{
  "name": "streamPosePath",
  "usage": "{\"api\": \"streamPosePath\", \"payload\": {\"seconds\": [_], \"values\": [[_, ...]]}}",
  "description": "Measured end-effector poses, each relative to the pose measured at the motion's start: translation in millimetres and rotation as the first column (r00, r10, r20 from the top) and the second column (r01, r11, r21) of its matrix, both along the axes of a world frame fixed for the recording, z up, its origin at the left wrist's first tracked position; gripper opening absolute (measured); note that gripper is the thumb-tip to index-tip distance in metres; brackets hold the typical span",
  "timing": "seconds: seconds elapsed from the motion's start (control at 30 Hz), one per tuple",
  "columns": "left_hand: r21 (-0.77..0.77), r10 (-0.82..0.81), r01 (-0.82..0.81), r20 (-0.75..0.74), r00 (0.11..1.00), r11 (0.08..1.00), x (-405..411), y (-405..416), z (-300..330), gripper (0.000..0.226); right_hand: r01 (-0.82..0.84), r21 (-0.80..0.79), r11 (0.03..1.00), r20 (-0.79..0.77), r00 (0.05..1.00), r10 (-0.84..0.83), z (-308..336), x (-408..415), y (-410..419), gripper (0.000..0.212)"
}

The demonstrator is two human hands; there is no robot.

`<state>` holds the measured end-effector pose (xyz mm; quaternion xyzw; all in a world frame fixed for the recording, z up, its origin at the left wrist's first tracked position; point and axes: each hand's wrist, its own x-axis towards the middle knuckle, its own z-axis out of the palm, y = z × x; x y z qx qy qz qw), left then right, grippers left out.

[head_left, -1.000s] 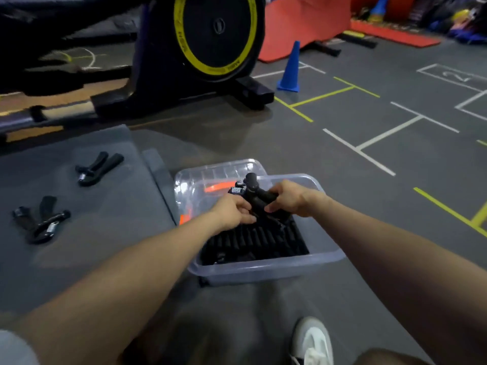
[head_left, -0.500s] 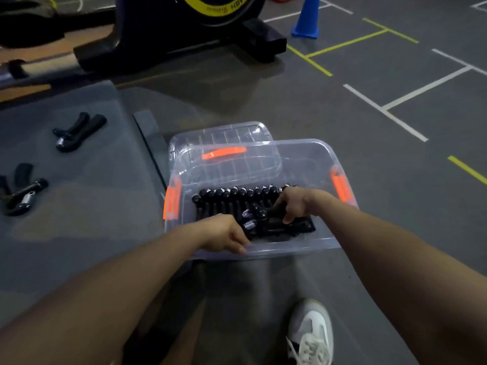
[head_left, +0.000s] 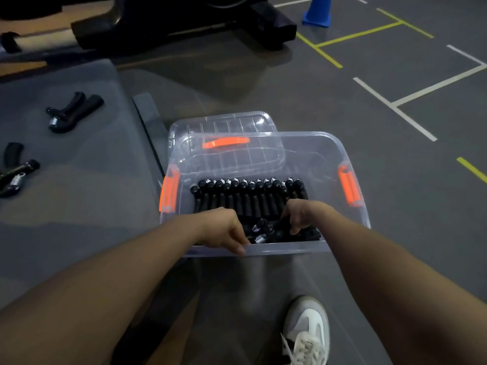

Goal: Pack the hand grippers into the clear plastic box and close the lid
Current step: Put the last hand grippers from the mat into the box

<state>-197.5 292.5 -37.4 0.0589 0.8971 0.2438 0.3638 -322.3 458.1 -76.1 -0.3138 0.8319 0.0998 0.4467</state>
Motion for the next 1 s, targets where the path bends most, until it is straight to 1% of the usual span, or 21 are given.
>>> {"api": "streamPosePath", "payload": {"seconds": [0.03,0.1,0.17,0.23,0.3,0.43,0.5,0.67,0.77,0.83,0.9,1.0], "values": [[0.0,-0.005,0.005,0.004,1.0,1.0,0.2,-0.1,-0.9,0.035,-0.011,0.004,1.0,-0.004,1.0,0.011,-0.8,0.5,-0.1,0.046],[0.001,-0.012,0.012,0.011,1.0,1.0,0.4,-0.3,-2.2,0.035,0.021,0.004,1.0,-0.046,0.999,-0.02,-5.0,0.9,1.1,0.054],[-0.001,-0.022,0.022,0.012,1.0,1.0,-0.1,-0.3,-2.3,0.035,0.049,-0.004,0.999,-0.04,0.998,-0.049,-9.5,3.0,4.5,0.059],[-0.007,-0.029,0.029,0.015,0.999,1.0,-1.3,-0.2,-1.6,0.035,0.017,0.0,1.0,-0.036,0.999,-0.017,-10.7,4.8,4.9,0.061],[-0.008,-0.029,0.029,0.019,0.999,1.0,-2.1,-0.4,-0.8,0.035,0.034,-0.007,0.999,-0.059,0.998,-0.034,-11.0,4.0,3.0,0.058],[-0.008,-0.022,0.023,0.026,0.999,1.0,-1.4,-0.1,-1.9,0.034,0.07,-0.066,0.995,-0.125,0.989,-0.077,-9.8,1.0,0.9,0.036],[-0.001,-0.011,0.011,0.029,1.0,1.0,-1.0,0.2,-1.0,0.035,0.089,-0.112,0.99,-0.124,0.987,-0.103,-9.6,1.8,0.1,0.032],[0.038,0.046,-0.047,0.009,0.999,0.998,-2.5,1.6,6.9,0.033,0.114,-0.325,0.939,-0.155,0.973,-0.171,11.7,8.0,-18.1,0.025],[0.053,0.084,-0.084,-0.006,0.996,0.995,-1.2,2.4,10.1,0.031,0.15,-0.416,0.897,-0.155,0.96,-0.233,34.7,13.0,-33.3,0.034],[0.05,0.102,-0.1,-0.02,0.995,0.994,1.9,2.5,11.9,0.03,0.174,-0.449,0.876,-0.154,0.951,-0.268,49.3,15.9,-42.4,0.035],[0.059,0.123,-0.119,-0.066,0.99,0.991,2.5,-3.0,16.4,0.025,0.184,-0.477,0.859,-0.158,0.944,-0.29,63.9,19.5,-53.3,0.035],[0.07,0.224,-0.214,-0.192,0.955,0.974,2.1,-30.4,37.5,0.022,0.187,-0.511,0.839,-0.154,0.94,-0.303,86.7,29.7,-80.2,0.038]]}}
